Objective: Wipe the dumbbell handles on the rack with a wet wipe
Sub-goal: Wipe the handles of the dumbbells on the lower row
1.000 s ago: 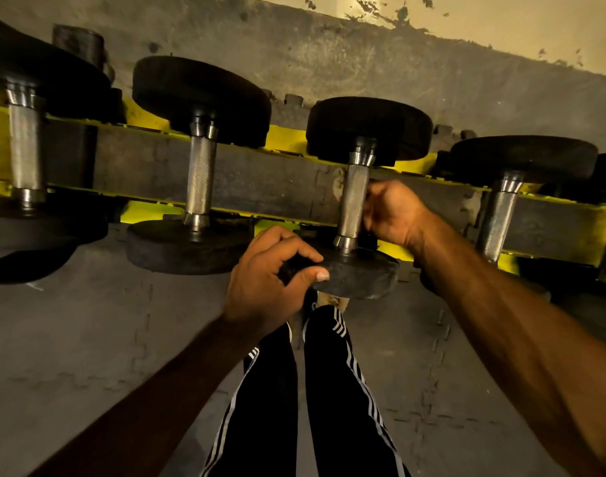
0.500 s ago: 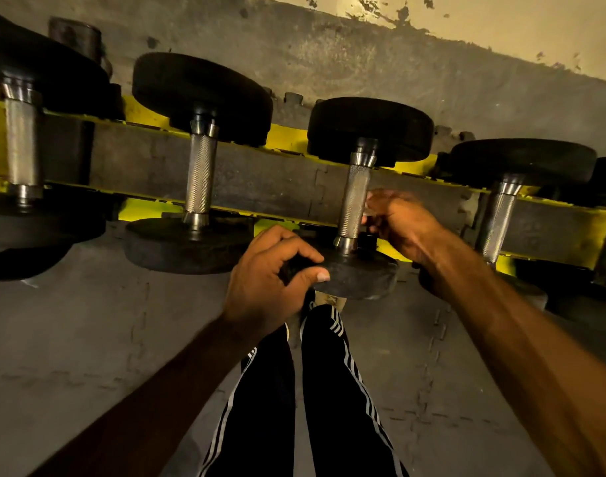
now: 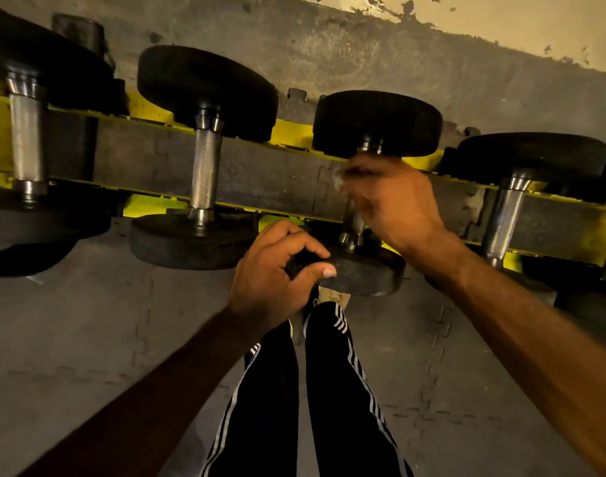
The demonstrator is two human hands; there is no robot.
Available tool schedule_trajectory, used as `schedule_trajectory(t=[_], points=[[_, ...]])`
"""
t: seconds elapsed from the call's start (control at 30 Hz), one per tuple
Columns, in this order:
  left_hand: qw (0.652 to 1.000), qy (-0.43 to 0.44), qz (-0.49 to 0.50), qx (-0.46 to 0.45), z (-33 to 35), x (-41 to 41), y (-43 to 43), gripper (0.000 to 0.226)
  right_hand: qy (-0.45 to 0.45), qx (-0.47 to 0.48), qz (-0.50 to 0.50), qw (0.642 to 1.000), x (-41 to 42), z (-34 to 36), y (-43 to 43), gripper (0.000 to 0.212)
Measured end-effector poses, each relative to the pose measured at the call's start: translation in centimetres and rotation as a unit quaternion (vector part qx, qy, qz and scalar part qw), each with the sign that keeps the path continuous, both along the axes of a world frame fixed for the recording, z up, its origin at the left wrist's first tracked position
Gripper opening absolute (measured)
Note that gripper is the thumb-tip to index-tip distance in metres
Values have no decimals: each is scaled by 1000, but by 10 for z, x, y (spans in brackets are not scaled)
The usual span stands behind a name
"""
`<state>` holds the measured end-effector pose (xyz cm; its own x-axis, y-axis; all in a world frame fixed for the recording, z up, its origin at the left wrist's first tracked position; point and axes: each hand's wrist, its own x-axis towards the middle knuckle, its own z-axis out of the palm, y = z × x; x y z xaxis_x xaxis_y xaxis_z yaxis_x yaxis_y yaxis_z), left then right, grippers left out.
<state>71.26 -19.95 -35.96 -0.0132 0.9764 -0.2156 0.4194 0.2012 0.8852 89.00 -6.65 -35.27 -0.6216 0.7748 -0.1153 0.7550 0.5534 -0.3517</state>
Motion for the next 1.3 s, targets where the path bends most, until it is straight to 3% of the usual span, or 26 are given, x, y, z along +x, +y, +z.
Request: schedule_trajectory(t=[0.07, 0.17, 0.33, 0.4, 0.47, 0.53, 0.6, 0.67, 0.77, 0.9, 1.1, 1.2, 1.3], points=[[1000, -1, -4, -4, 0, -1, 1, 21, -117, -43, 100, 987, -6, 5, -1, 25], [1000, -4, -8, -1, 0, -2, 3, 21, -182, -111, 171, 962, -10, 18, 6, 23], [1000, -12, 1, 3, 0, -1, 1, 21, -274, -27, 39, 960, -37, 26, 13, 18], [1000, -10, -3, 4, -1, -1, 1, 20, -286, -38, 67, 955, -47, 27, 5, 16], [1000, -13, -5, -1, -1, -2, 2, 20, -249, -59, 102, 961, -43, 27, -1, 15], [1000, -14, -6, 1, -2, -3, 2, 20, -146, -60, 93, 983, -25, 25, 1, 13], [1000, -16, -4, 8, -3, -2, 2, 20, -21, -34, 25, 999, -5, 20, 2, 10], [1000, -17, 4, 10, -3, -1, 0, 19, 100, -25, -111, 988, 11, 13, -1, 14], [1000, -17, 7, 5, -2, -1, -1, 21, 195, -79, -280, 937, 18, 0, -16, 19], [1000, -6, -8, 4, -1, -2, 1, 19, 274, -68, -362, 888, 2, -8, -26, 19], [1000, 5, -17, 3, -2, -3, 1, 21, 387, -106, -597, 695, -31, -18, -11, 14], [1000, 5, -15, 8, -2, -3, 1, 20, 373, -276, -669, 581, -18, -35, 2, 15], [1000, 3, -12, 12, -3, -2, 0, 19, 357, -498, -621, 488, -2, -54, 14, 32]])
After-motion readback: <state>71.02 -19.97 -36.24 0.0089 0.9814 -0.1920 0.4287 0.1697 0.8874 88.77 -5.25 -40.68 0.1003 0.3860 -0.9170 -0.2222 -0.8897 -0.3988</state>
